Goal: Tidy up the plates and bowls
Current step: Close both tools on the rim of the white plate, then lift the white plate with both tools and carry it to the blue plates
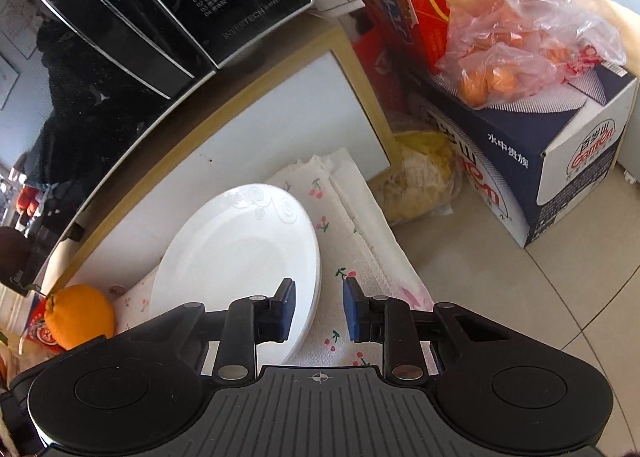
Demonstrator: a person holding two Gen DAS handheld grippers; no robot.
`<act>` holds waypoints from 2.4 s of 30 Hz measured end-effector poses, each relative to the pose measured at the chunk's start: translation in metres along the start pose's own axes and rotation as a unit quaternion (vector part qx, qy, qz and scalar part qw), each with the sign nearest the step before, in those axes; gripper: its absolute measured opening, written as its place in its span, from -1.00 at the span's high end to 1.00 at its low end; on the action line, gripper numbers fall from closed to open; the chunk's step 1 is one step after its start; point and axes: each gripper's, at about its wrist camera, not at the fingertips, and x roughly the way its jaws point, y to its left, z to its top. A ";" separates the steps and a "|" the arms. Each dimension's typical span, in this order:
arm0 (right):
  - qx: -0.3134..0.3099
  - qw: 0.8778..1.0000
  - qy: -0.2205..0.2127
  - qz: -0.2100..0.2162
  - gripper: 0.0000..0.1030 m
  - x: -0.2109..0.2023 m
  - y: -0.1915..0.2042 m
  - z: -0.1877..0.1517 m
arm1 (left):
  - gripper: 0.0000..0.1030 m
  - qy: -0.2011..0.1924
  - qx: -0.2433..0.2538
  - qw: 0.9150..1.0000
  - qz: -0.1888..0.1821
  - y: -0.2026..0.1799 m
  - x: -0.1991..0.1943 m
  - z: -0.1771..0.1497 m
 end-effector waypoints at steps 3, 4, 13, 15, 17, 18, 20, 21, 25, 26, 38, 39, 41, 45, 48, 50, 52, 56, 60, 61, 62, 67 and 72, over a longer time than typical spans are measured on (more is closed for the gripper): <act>-0.018 1.000 0.008 -0.021 0.60 0.010 0.007 -0.001 | 0.30 -0.005 0.011 1.000 -0.006 -0.002 0.003 -0.001; -0.025 0.999 0.010 -0.027 0.60 0.012 0.008 -0.002 | 0.37 -0.004 0.016 1.000 -0.009 -0.004 0.004 -0.001; -0.032 0.999 -0.003 -0.025 0.78 0.017 0.016 -0.004 | 0.76 -0.005 0.023 1.000 -0.019 -0.007 0.005 0.000; -0.024 1.000 -0.013 -0.015 0.79 0.010 0.017 -0.002 | 0.77 -0.008 0.020 0.999 -0.027 -0.005 -0.003 0.002; -0.015 1.000 -0.013 -0.010 0.79 0.007 0.016 0.001 | 0.77 -0.006 0.012 0.999 -0.031 -0.005 -0.007 0.005; -0.014 1.000 -0.013 -0.009 0.79 0.005 0.016 0.001 | 0.77 -0.008 0.010 0.999 -0.033 -0.004 -0.010 0.006; -0.013 1.000 -0.012 -0.009 0.79 0.001 0.016 0.001 | 0.77 -0.014 0.008 0.999 -0.036 -0.006 -0.016 0.006; -0.011 1.000 -0.011 -0.008 0.79 -0.001 0.016 0.002 | 0.77 -0.015 0.008 0.999 -0.038 -0.006 -0.020 0.006; 0.008 1.000 -0.012 0.007 0.79 -0.016 0.012 0.005 | 0.77 -0.009 0.003 0.999 -0.044 -0.007 -0.033 0.006; 0.005 1.000 -0.013 0.007 0.79 -0.020 0.014 0.004 | 0.77 -0.010 0.003 0.999 -0.043 -0.006 -0.037 0.005; -0.023 1.000 -0.017 0.003 0.79 -0.050 0.019 -0.015 | 0.77 -0.013 0.012 0.999 -0.042 -0.011 -0.065 -0.008; -0.027 0.999 -0.018 0.004 0.79 -0.053 0.021 -0.018 | 0.77 -0.015 0.010 0.999 -0.043 -0.009 -0.067 -0.007; -0.032 0.999 -0.020 0.003 0.78 -0.057 0.024 -0.022 | 0.77 -0.016 0.005 0.999 -0.043 -0.008 -0.070 -0.008; -0.036 0.999 -0.019 0.006 0.77 -0.065 0.026 -0.031 | 0.77 -0.019 0.003 0.999 -0.041 -0.010 -0.078 -0.012; -0.038 0.999 -0.023 0.009 0.77 -0.074 0.026 -0.034 | 0.77 -0.022 0.006 0.999 -0.043 -0.010 -0.086 -0.016; -0.043 0.999 -0.028 0.010 0.77 -0.081 0.028 -0.037 | 0.77 -0.025 0.008 0.999 -0.043 -0.011 -0.091 -0.018; -0.047 0.998 -0.033 0.009 0.77 -0.087 0.029 -0.040 | 0.77 -0.028 0.011 0.999 -0.044 -0.012 -0.097 -0.020; -0.050 0.998 -0.042 0.008 0.76 -0.102 0.033 -0.048 | 0.78 -0.034 0.011 0.998 -0.047 -0.013 -0.107 -0.023; -0.052 0.997 -0.055 0.009 0.76 -0.118 0.035 -0.054 | 0.78 -0.043 0.016 0.998 -0.051 -0.016 -0.119 -0.027; -0.052 0.997 -0.059 0.011 0.76 -0.122 0.036 -0.056 | 0.78 -0.045 0.017 0.997 -0.052 -0.016 -0.123 -0.029; -0.052 0.997 -0.062 0.012 0.76 -0.126 0.036 -0.058 | 0.78 -0.047 0.019 0.997 -0.053 -0.017 -0.126 -0.030; -0.051 0.996 -0.070 0.016 0.76 -0.142 0.040 -0.074 | 0.78 -0.057 0.017 0.997 -0.051 -0.016 -0.143 -0.038; -0.062 0.994 -0.083 0.019 0.75 -0.163 0.047 -0.093 | 0.78 -0.066 0.012 0.996 -0.050 -0.010 -0.162 -0.050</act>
